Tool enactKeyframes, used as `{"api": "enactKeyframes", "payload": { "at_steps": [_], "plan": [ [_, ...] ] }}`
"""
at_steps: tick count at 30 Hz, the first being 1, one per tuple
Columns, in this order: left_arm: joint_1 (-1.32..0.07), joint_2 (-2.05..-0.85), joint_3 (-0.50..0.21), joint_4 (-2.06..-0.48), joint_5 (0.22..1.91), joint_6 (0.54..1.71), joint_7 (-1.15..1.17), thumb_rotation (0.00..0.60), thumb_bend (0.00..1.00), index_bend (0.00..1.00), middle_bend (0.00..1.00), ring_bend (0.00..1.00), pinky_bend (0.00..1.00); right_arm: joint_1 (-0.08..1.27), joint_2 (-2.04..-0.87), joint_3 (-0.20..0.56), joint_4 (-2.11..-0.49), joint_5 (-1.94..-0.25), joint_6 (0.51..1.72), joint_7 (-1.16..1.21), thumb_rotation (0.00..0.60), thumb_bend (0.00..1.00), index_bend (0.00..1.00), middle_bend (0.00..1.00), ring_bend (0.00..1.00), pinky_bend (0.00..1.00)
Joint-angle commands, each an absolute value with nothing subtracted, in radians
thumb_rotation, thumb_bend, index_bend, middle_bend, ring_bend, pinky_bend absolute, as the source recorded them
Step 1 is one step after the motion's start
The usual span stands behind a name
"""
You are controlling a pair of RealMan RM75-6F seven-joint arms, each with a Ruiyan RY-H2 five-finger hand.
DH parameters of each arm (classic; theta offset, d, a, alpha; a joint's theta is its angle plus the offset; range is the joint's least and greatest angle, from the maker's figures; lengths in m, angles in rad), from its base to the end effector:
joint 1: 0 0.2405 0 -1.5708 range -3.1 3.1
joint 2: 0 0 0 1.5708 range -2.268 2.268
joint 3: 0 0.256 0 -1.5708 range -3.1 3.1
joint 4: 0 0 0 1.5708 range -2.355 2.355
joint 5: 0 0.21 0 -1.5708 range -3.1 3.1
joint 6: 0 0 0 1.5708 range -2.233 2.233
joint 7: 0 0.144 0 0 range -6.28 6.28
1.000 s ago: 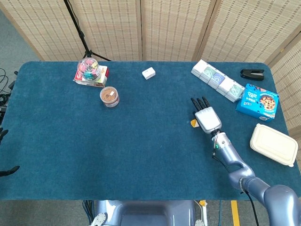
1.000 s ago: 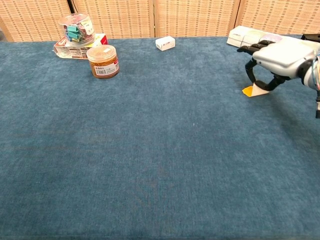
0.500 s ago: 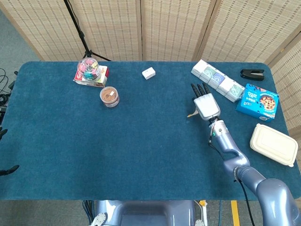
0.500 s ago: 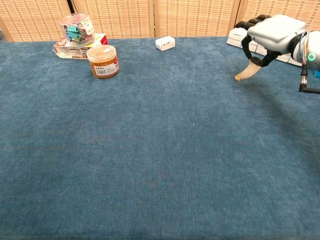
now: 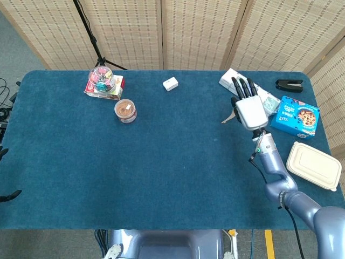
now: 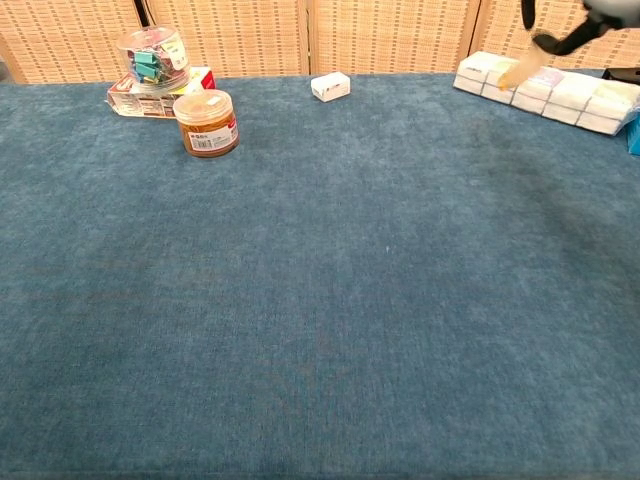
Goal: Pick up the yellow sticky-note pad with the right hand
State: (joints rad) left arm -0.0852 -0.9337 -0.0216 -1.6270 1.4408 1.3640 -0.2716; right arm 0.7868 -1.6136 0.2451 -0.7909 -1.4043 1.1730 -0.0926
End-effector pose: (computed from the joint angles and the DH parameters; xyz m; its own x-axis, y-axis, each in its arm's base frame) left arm -0.3371 0.1742 0.2050 0.2865 0.1174 0.9508 0.9502 0.0921 -0.2977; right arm -0.1996 -0.4397 0.0845 0.6106 0.2863 0.7384 -0.6933 -0.2575 0.6731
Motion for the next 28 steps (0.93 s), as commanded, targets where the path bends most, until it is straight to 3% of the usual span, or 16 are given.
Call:
{"api": "enactKeyframes", "payload": {
  "at_steps": [1, 3, 12, 16, 21, 28],
  "plan": [
    [-0.083, -0.930, -0.017, -1.625, 1.450, 1.367, -0.282, 0.600, 0.00, 0.00, 0.00, 0.00, 0.00, 0.705, -1.528, 0.237, -0.928, -1.404, 1.250, -0.099, 0.600, 0.06, 0.17, 0.00, 0.00, 0.00],
    [-0.083, -0.929, -0.014, -1.622, 1.459, 1.368, -0.286, 0.600, 0.00, 0.00, 0.00, 0.00, 0.00, 0.667, -1.480, 0.231, -1.016, -1.397, 1.275, -0.113, 0.600, 0.00, 0.13, 0.00, 0.00, 0.00],
    [-0.075, -0.918, 0.002, -1.612, 1.495, 1.384, -0.324, 0.600, 0.00, 0.00, 0.00, 0.00, 0.00, 0.476, -1.249, 0.158, -1.439, -1.393, 1.391, -0.188, 0.600, 0.00, 0.10, 0.00, 0.00, 0.00],
    [-0.070, -0.912, 0.007, -1.603, 1.506, 1.395, -0.346, 0.600, 0.00, 0.00, 0.00, 0.00, 0.00, 0.405, -1.184, 0.107, -1.548, -1.399, 1.412, -0.201, 0.600, 0.00, 0.10, 0.00, 0.00, 0.00],
    [-0.063, -0.909, 0.012, -1.599, 1.522, 1.414, -0.353, 0.600, 0.00, 0.00, 0.00, 0.00, 0.00, 0.327, -1.150, 0.045, -1.599, -1.402, 1.430, -0.224, 0.600, 0.00, 0.10, 0.00, 0.00, 0.00],
    [-0.058, -0.915, 0.016, -1.604, 1.529, 1.427, -0.330, 0.600, 0.00, 0.00, 0.00, 0.00, 0.00, 0.269, -1.178, 0.029, -1.563, -1.404, 1.459, -0.199, 0.600, 0.00, 0.11, 0.00, 0.00, 0.00]
  ]
}}
